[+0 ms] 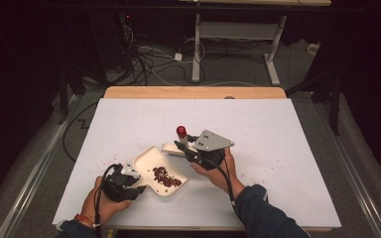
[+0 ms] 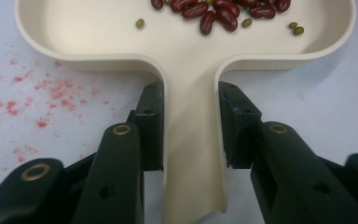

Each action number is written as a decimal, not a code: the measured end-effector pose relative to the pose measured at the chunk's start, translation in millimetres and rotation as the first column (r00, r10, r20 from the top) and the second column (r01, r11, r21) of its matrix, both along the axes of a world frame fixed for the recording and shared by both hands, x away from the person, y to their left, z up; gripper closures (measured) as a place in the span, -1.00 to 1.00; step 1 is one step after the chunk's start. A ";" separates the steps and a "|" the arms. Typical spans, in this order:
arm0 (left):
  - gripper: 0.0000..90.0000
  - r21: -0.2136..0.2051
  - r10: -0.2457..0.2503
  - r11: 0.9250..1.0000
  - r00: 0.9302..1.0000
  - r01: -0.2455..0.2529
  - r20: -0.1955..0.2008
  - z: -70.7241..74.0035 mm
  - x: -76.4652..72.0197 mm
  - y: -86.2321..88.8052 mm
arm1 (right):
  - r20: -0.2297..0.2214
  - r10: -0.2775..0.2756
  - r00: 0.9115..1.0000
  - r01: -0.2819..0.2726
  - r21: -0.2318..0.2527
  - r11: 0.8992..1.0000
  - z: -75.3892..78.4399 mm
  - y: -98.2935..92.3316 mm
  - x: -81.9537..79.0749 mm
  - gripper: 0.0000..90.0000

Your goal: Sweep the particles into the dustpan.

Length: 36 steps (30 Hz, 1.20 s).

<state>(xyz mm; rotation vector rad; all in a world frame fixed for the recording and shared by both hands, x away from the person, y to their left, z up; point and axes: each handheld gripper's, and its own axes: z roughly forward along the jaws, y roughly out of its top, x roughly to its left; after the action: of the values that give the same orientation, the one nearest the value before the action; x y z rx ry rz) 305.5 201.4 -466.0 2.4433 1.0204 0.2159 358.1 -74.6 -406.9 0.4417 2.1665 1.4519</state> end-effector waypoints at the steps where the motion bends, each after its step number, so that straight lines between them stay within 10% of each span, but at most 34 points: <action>1: 0.41 -0.003 0.003 1.000 1.000 -0.003 0.001 -0.5 0.1 -0.1 | -0.002 0.013 1.000 -0.013 0.000 1.000 1.6 -2.1 -3.6 0.55; 12: 0.41 0.018 0.004 1.000 1.000 -0.004 -0.008 -3.1 2.4 -1.8 | 0.003 -0.067 0.998 0.066 0.098 0.993 17.7 -32.8 -12.4 0.55; 36: 0.41 0.024 0.004 1.000 1.000 -0.004 0.001 -4.2 3.4 -1.4 | -0.006 0.019 1.000 -0.019 0.059 0.998 4.3 -19.4 -26.1 0.55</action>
<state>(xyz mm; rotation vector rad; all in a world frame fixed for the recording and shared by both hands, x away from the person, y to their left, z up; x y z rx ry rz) 308.9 200.0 -470.3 2.4626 1.0282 0.2322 332.0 -94.0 -402.6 0.4484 2.1423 1.5303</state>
